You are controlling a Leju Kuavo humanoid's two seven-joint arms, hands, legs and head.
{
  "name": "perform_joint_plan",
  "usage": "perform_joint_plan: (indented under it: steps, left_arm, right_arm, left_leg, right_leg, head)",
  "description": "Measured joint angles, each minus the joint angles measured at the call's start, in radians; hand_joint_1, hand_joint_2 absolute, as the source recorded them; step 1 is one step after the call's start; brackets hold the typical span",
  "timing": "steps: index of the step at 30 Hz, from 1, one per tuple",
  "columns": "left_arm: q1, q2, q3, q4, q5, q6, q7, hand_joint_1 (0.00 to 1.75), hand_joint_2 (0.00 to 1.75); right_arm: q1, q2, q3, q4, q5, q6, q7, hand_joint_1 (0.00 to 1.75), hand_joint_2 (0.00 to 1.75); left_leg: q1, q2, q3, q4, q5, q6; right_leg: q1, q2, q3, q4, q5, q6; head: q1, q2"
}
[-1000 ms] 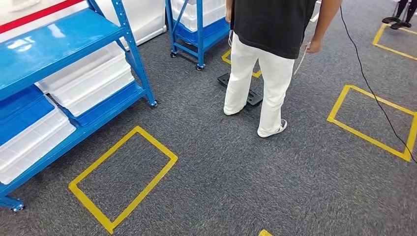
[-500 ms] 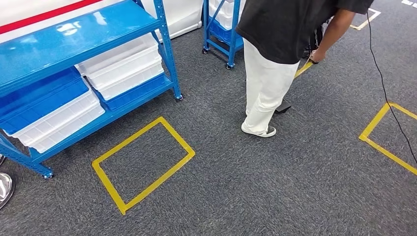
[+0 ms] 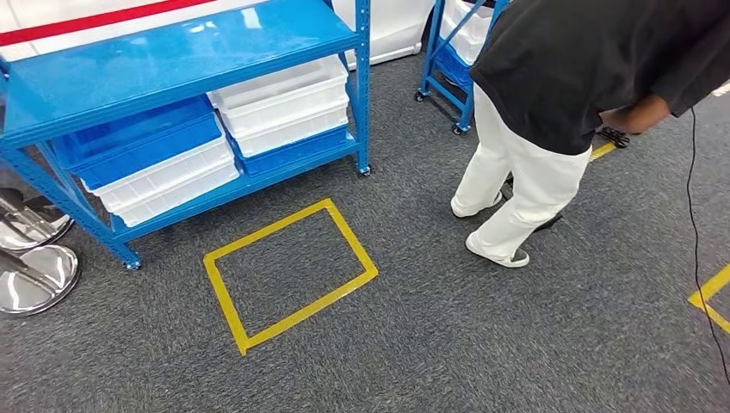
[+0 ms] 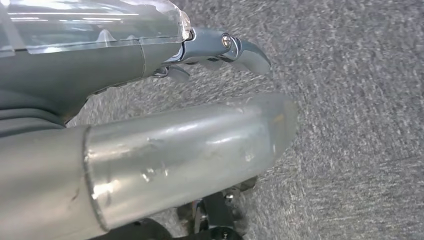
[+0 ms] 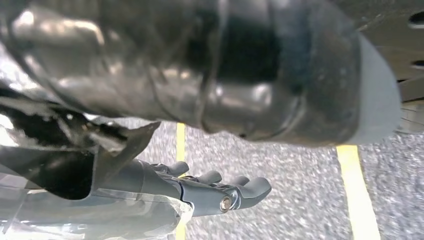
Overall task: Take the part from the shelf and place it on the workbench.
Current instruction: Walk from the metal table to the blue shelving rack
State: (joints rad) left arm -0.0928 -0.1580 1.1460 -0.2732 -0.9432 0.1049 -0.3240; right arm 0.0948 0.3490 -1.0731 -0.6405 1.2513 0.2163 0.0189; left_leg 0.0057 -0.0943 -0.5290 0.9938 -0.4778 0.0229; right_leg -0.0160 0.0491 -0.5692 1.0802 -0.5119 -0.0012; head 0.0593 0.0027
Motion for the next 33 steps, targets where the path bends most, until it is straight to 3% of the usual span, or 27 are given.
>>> perform_joint_plan:
  steps: [2, 4, 6, 8, 9, 11, 15, 17, 19, 21, 23, 25, 27, 29, 30, 33]
  left_arm:
    - [0.000, 0.000, -0.003, 0.002, 0.001, 0.000, 0.000, 0.00, 0.00]
    - [0.002, 0.001, -0.003, 0.002, 0.002, 0.002, 0.000, 0.00, 0.00]
    - [0.003, 0.003, -0.003, 0.003, 0.005, 0.004, 0.000, 0.00, 0.00]
    - [-0.001, 0.003, -0.004, 0.004, 0.008, 0.004, 0.000, 0.00, 0.00]
    - [-0.003, 0.002, -0.004, 0.004, 0.010, 0.003, 0.000, 0.00, 0.00]
    - [-0.004, 0.002, -0.004, 0.004, 0.012, 0.003, 0.000, 0.00, 0.00]
    - [-0.002, 0.002, -0.004, 0.004, 0.017, 0.001, -0.001, 0.00, 0.00]
    - [0.000, 0.004, -0.004, 0.004, 0.024, -0.001, -0.005, 0.00, 0.00]
    - [-0.001, 0.005, -0.004, 0.004, 0.028, -0.003, -0.008, 0.00, 0.00]
    - [0.000, 0.006, -0.004, 0.004, 0.031, -0.003, -0.009, 0.00, 0.00]
    - [0.003, 0.006, -0.004, 0.005, 0.033, -0.003, -0.009, 0.00, 0.00]
    - [0.003, 0.006, -0.004, 0.005, 0.034, -0.003, -0.008, 0.00, 0.00]
    - [0.002, 0.006, -0.005, 0.006, 0.034, -0.003, -0.008, 0.00, 0.00]
    - [0.003, 0.006, -0.005, 0.006, 0.034, -0.003, -0.008, 0.00, 0.00]
    - [0.004, 0.006, -0.005, 0.007, 0.035, -0.003, -0.008, 0.00, 0.00]
    - [0.005, 0.005, -0.005, 0.011, 0.037, -0.004, -0.007, 0.00, 0.00]
  right_arm:
    - [-0.003, -0.001, -0.003, 0.000, 0.004, 0.000, -0.003, 0.00, 0.00]
    - [-0.008, -0.001, -0.004, 0.000, 0.009, 0.000, -0.008, 0.00, 0.00]
    - [-0.010, -0.002, -0.005, 0.001, 0.014, 0.000, -0.011, 0.00, 0.00]
    - [-0.008, -0.002, -0.009, 0.002, 0.015, 0.000, -0.012, 0.00, 0.00]
    - [-0.008, -0.002, -0.011, 0.002, 0.015, -0.001, -0.012, 0.00, 0.00]
    - [-0.007, -0.003, -0.014, 0.002, 0.015, -0.002, -0.012, 0.00, 0.00]
    - [-0.008, -0.003, -0.019, 0.002, 0.012, -0.005, -0.012, 0.00, 0.00]
    - [-0.013, -0.002, -0.028, 0.002, 0.010, -0.007, -0.015, 0.00, 0.00]
    - [-0.019, -0.002, -0.036, 0.002, 0.011, -0.007, -0.018, 0.00, 0.00]
    - [-0.023, -0.001, -0.040, 0.003, 0.013, -0.007, -0.019, 0.00, 0.00]
    - [-0.024, -0.002, -0.044, 0.003, 0.015, -0.006, -0.023, 0.00, 0.00]
    - [-0.024, -0.002, -0.048, 0.004, 0.017, -0.006, -0.027, 0.00, 0.00]
    - [-0.023, -0.003, -0.051, 0.005, 0.017, -0.006, -0.028, 0.00, 0.00]
    - [-0.021, -0.005, -0.054, 0.006, 0.018, -0.006, -0.029, 0.00, 0.00]
    - [-0.019, -0.007, -0.055, 0.007, 0.018, -0.006, -0.029, 0.00, 0.00]
    - [-0.012, -0.012, -0.062, 0.010, 0.020, -0.006, -0.029, 0.00, 0.00]
  left_leg:
    - [0.000, -0.019, -0.009, 0.008, -0.004, -0.012]
    - [0.004, -0.031, -0.016, 0.009, -0.005, -0.025]
    - [0.004, 0.009, -0.032, 0.043, -0.029, -0.037]
    - [0.005, 0.067, -0.084, 0.152, -0.089, -0.048]
    - [0.007, 0.080, -0.116, 0.214, -0.119, -0.053]
    - [0.010, 0.086, -0.152, 0.286, -0.148, -0.058]
    - [0.012, 0.088, -0.165, 0.310, -0.145, -0.061]
    - [0.010, 0.103, -0.088, 0.161, -0.077, -0.050]
    - [0.003, 0.116, -0.005, 0.000, -0.023, -0.030]
    - [0.002, 0.109, 0.008, -0.012, -0.028, -0.014]
    - [0.006, 0.102, 0.034, -0.024, -0.025, 0.003]
    - [0.006, 0.098, 0.054, -0.028, -0.030, 0.012]
    - [0.004, 0.092, 0.071, -0.028, -0.046, 0.015]
    - [0.002, 0.081, 0.096, -0.028, -0.068, 0.014]
    - [0.002, 0.076, 0.113, -0.028, -0.081, 0.012]
    - [0.002, 0.067, 0.157, -0.028, -0.125, 0.001]
  right_leg:
    - [0.002, 0.021, 0.014, -0.042, 0.010, -0.005]
    - [0.002, 0.002, 0.015, -0.048, 0.013, -0.015]
    - [-0.002, -0.021, 0.021, -0.059, 0.016, -0.029]
    - [-0.002, -0.050, 0.025, -0.065, 0.016, -0.040]
    - [-0.001, -0.062, 0.026, -0.065, 0.015, -0.042]
    - [0.001, -0.075, 0.025, -0.064, 0.013, -0.043]
    - [0.001, -0.082, 0.026, -0.064, 0.011, -0.041]
    - [0.002, -0.097, 0.035, -0.064, -0.001, -0.030]
    - [0.003, -0.107, 0.050, -0.066, -0.011, -0.012]
    - [0.002, -0.109, 0.059, -0.061, -0.005, 0.005]
    - [-0.001, -0.092, 0.052, -0.027, -0.011, 0.014]
    - [-0.003, -0.066, -0.008, 0.072, -0.047, 0.016]
    - [-0.003, -0.054, -0.099, 0.188, -0.088, 0.020]
    - [-0.003, -0.053, -0.148, 0.208, -0.099, 0.022]
    - [-0.003, -0.053, -0.149, 0.170, -0.081, 0.020]
    - [0.004, -0.045, -0.127, 0.019, 0.063, 0.005]
  head:
    - [0.000, 0.000]
    - [0.000, 0.000]
    - [0.000, 0.000]
    - [0.000, 0.000]
    - [0.000, 0.000]
    - [0.000, 0.000]
    - [0.000, 0.000]
    - [0.000, 0.000]
    - [0.000, 0.000]
    - [0.000, 0.000]
    - [0.000, 0.000]
    - [0.000, 0.000]
    - [0.000, 0.000]
    - [0.000, 0.000]
    - [0.000, 0.000]
    - [0.000, 0.000]
